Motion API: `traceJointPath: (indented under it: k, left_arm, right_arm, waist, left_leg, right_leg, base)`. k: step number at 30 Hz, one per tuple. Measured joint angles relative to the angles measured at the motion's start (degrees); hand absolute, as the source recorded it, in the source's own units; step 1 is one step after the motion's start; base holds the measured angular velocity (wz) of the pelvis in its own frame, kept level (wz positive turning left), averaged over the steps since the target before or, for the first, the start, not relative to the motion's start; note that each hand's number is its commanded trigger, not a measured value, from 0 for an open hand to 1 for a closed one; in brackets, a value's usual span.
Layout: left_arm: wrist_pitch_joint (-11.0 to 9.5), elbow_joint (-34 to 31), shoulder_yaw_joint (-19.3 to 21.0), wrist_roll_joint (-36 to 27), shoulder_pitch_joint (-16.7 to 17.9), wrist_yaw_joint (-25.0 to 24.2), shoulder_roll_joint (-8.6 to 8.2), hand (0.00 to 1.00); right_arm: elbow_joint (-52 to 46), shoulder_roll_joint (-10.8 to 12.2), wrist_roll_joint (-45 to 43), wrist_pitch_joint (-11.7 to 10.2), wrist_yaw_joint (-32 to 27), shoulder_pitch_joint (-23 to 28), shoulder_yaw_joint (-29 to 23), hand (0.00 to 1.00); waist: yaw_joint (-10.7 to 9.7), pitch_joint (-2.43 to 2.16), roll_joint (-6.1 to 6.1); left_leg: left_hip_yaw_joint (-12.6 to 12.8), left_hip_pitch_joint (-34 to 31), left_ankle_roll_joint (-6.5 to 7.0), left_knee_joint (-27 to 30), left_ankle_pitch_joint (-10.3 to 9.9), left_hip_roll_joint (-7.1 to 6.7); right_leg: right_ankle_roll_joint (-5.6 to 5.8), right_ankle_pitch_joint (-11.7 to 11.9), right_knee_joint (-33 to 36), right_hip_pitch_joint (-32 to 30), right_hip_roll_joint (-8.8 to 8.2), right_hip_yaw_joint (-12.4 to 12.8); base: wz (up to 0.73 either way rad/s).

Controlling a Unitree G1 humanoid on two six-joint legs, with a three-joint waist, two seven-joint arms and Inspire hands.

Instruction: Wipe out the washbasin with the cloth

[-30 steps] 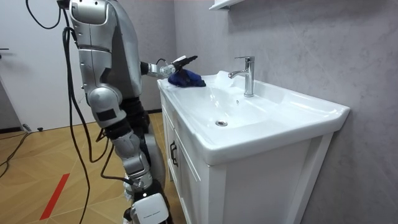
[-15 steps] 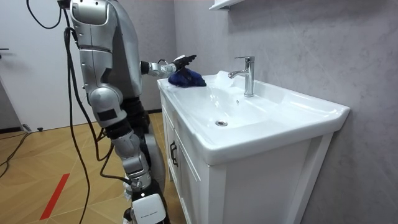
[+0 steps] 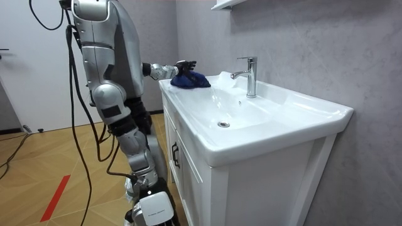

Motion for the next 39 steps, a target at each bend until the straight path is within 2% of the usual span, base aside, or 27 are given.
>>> traceJointPath:
  k: [5,12,15,17,22,23,27,29,32,36,39]
  left_arm:
    - [0.0,-0.6,0.5,-2.4,0.0,-1.8,-0.01,0.0]
    - [0.0,-0.6,1.5,-2.4,0.0,-3.5,-0.01,0.0]
    - [0.1,-0.6,1.6,-2.3,0.0,-4.6,0.0,0.0]
    - [0.2,-0.6,1.9,-0.8,0.0,-5.0,0.03,0.0]
    - [0.6,-2.9,3.5,8.1,0.0,-6.3,0.34,0.0]
    - [0.6,-3.2,4.3,10.1,-0.1,-6.9,0.96,0.0]
    - [1.1,-3.2,5.4,11.4,-0.3,-7.2,3.58,0.0]
    - [2.3,-3.2,5.5,11.5,-0.3,-8.8,4.88,0.0]
    - [3.3,-3.2,5.5,13.5,-0.3,-12.0,6.43,0.0]
    - [5.0,-5.0,5.6,15.8,-0.4,-15.4,7.54,0.0]
    - [5.2,-7.0,6.1,16.4,-0.4,-17.9,7.82,0.0]
  right_arm:
    - [0.0,-0.1,0.9,0.0,0.5,0.0,0.0,0.0]
    - [0.0,-0.1,1.2,0.0,1.2,0.0,0.0,0.0]
    - [0.0,-0.1,1.2,0.0,1.2,0.0,0.1,0.0]
    - [0.0,-0.1,1.6,0.0,1.2,0.0,0.1,0.0]
    - [0.1,-0.1,1.0,0.0,2.1,0.6,-1.5,0.0]
    - [0.1,-0.1,0.7,-0.1,2.6,0.9,-2.1,0.0]
    - [0.1,-0.6,0.8,-0.1,2.9,1.4,-2.3,0.0]
    - [0.1,-0.9,1.1,-0.1,3.1,1.7,-2.3,0.0]
    - [0.1,-1.4,1.3,0.0,3.0,1.7,-2.3,0.0]
    - [0.3,-1.4,1.3,0.0,3.0,1.2,-3.3,0.0]
    - [0.3,-1.5,1.3,-0.1,3.0,0.9,-4.5,0.0]
  waist:
    - [0.0,-0.25,0.89]
    - [0.1,-0.2,1.1]
    - [0.2,0.06,1.23]
    - [0.3,0.43,1.42]
    - [1.3,0.3,1.61]
    - [1.5,0.16,1.74]
    - [1.5,-0.04,2.51]
    - [1.7,-0.14,3.03]
    - [2.5,0.01,3.43]
    - [2.5,0.13,3.48]
    - [2.5,0.21,3.54]
  left_leg:
    - [0.0,0.0,0.0,0.1,0.0,0.01]
    - [0.0,0.0,0.0,0.1,0.0,0.01]
    - [0.0,0.0,0.0,0.1,0.0,0.01]
    - [0.0,-0.3,0.0,0.1,0.0,-0.01]
    - [-0.1,-1.2,0.0,0.1,0.0,-0.04]
    - [-0.1,-1.2,0.0,0.1,0.0,-0.03]
    - [-0.2,-1.1,0.0,0.1,0.0,-0.02]
    - [-0.3,-1.0,0.0,0.1,0.0,-0.02]
    - [-0.2,-1.1,0.0,0.1,0.0,-0.02]
    - [-0.3,-1.6,0.0,0.2,0.0,-0.02]
    - [-0.3,-1.7,0.0,0.4,0.0,-0.03]
  right_leg:
    - [0.0,0.0,0.1,0.0,0.0,0.0]
    - [0.0,0.0,0.1,0.0,0.0,0.0]
    - [0.0,0.0,0.1,0.0,-0.01,0.0]
    - [0.01,0.0,0.1,-0.2,-0.01,0.1]
    - [0.02,0.0,0.0,-1.2,0.0,0.2]
    - [0.01,0.0,0.0,-1.2,0.0,0.2]
    - [0.01,0.0,0.1,-1.1,0.0,0.1]
    - [0.01,0.0,0.1,-0.8,0.0,0.1]
    - [0.01,0.0,0.2,-1.1,0.0,0.1]
    - [0.01,0.0,0.0,-1.4,-0.02,0.0]
    - [0.01,0.0,0.0,-1.4,-0.04,0.0]
  base:
    - [0.0]
    - [0.0]
    - [0.0]
    - [0.0]
    - [0.0]
    - [0.0]
    - [0.0]
    - [0.0]
    - [0.0]
    - [0.02]
    - [0.0]
